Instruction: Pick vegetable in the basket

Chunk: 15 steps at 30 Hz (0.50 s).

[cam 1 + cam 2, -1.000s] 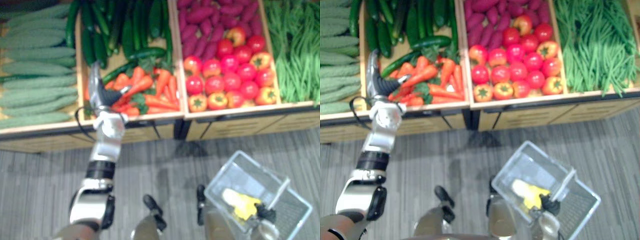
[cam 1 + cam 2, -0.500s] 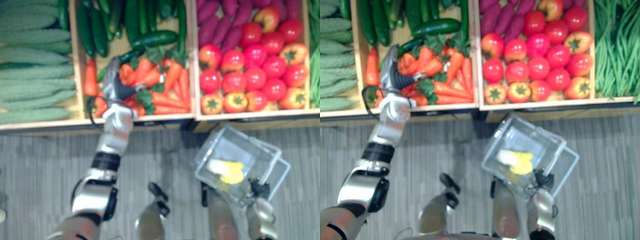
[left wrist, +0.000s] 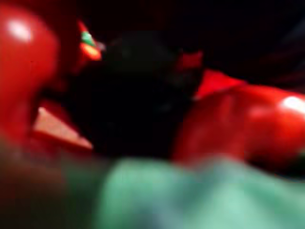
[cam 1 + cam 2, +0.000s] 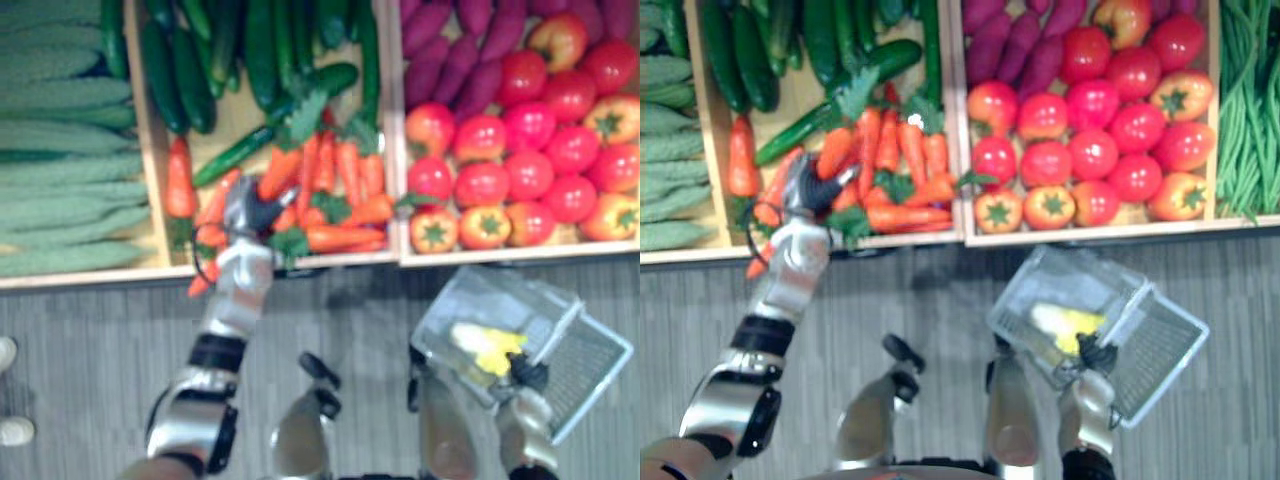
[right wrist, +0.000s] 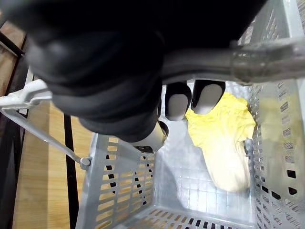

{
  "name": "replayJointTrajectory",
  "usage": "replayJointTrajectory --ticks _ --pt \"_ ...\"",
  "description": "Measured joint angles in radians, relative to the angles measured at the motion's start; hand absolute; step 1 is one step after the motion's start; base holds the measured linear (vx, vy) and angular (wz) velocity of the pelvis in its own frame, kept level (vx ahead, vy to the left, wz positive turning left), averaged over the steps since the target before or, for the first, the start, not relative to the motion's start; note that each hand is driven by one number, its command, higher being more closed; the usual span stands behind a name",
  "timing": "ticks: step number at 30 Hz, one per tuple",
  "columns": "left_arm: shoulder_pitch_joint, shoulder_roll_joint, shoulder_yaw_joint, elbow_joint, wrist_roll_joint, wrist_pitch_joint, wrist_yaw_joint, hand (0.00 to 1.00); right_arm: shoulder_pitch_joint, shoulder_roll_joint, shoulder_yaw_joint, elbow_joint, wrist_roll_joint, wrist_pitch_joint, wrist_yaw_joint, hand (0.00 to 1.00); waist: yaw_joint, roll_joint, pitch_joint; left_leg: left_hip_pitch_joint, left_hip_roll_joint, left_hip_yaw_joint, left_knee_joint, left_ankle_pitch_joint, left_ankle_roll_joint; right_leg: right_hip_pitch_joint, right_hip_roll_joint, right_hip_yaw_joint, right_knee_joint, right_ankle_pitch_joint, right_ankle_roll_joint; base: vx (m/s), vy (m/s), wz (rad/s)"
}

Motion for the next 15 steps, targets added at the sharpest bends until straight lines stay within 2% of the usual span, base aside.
replayJointTrajectory --ticks 4,5,6,7,8,10,12,13,14,15 --pt "0.012 0.005 -0.015 0.0 0.013 0.003 -0.008 1.0 0.012 0.0 0.001 0.004 0.0 0.008 -0.005 1.0 -0.003 0.001 -0.001 0.027 0.001 0.002 0.0 0.0 0.0 -0.002 -0.001 0.0 0.061 -0.005 -0.003 0.09 0.006 -0.03" --pt "0.017 0.004 -0.03 -0.003 0.036 0.003 -0.007 1.0 0.022 -0.004 0.0 0.001 0.0 0.005 -0.01 1.0 -0.006 0.003 0.0 0.048 0.004 0.003 0.002 0.001 0.001 -0.048 0.001 -0.001 0.166 -0.023 -0.001 0.12 -0.042 -0.1" --pt "0.02 0.005 -0.032 -0.03 0.042 0.005 -0.004 1.0 0.029 -0.016 -0.014 -0.01 0.001 -0.003 -0.018 1.0 -0.006 0.007 -0.005 0.051 0.009 0.001 0.009 0.0 0.001 -0.066 0.014 0.002 0.089 -0.077 0.005 0.1 -0.042 -0.09" --pt "0.02 0.008 -0.032 -0.039 0.043 0.006 -0.003 1.0 0.035 -0.016 -0.013 -0.012 0.001 -0.004 -0.019 1.0 -0.006 0.003 -0.007 0.05 0.008 0.0 0.012 -0.001 0.001 -0.046 0.012 0.003 0.032 -0.061 0.003 0.1 -0.102 0.23" --pt "0.022 0.013 -0.025 -0.071 0.069 0.008 0.007 1.0 0.067 -0.009 -0.008 -0.014 0.001 -0.009 -0.022 1.0 -0.011 -0.024 -0.014 0.05 -0.008 -0.007 0.036 -0.021 -0.014 0.0 -0.012 -0.018 -0.082 0.003 0.0 0.1 -0.141 0.16" --pt "0.038 0.012 0.001 -0.115 0.08 0.014 0.029 1.0 0.068 -0.016 0.004 -0.005 -0.001 -0.006 -0.011 1.0 -0.007 -0.007 -0.02 0.049 0.032 -0.008 0.073 -0.032 -0.017 0.023 0.014 -0.027 -0.107 -0.003 -0.003 0.14 -0.169 0.02" --pt "0.055 0.004 -0.006 -0.145 0.093 0.012 0.03 1.0 0.092 -0.013 0.001 0.007 -0.001 0.007 -0.01 1.0 -0.009 0.004 -0.024 0.078 0.066 -0.036 0.116 -0.046 -0.029 0.097 0.026 -0.043 -0.107 -0.017 -0.026 0.1 -0.093 0.08" --pt "0.061 0.003 -0.007 -0.156 0.102 0.011 0.032 1.0 0.098 -0.011 0.0 0.011 -0.001 0.006 -0.01 1.0 -0.01 0.007 -0.025 0.084 0.066 -0.041 0.11 -0.054 -0.031 0.108 0.026 -0.047 -0.107 -0.018 -0.027 0.07 -0.038 0.22" --pt "0.093 0.001 -0.012 -0.213 0.114 -0.008 0.046 1.0 0.126 -0.012 -0.007 0.029 -0.001 0.003 -0.01 1.0 -0.013 0.023 -0.046 0.085 0.052 -0.085 0.049 -0.047 -0.026 0.139 0.028 -0.065 -0.106 -0.023 -0.033 0.02 0.053 0.21" --pt "0.133 0.005 -0.01 -0.264 0.12 -0.015 0.064 1.0 0.143 -0.015 -0.022 0.047 -0.001 -0.002 -0.007 1.0 -0.01 0.036 -0.082 0.084 0.037 -0.099 0.008 -0.025 -0.016 0.148 0.036 -0.072 -0.102 -0.041 -0.021 0.04 0.084 0.24"
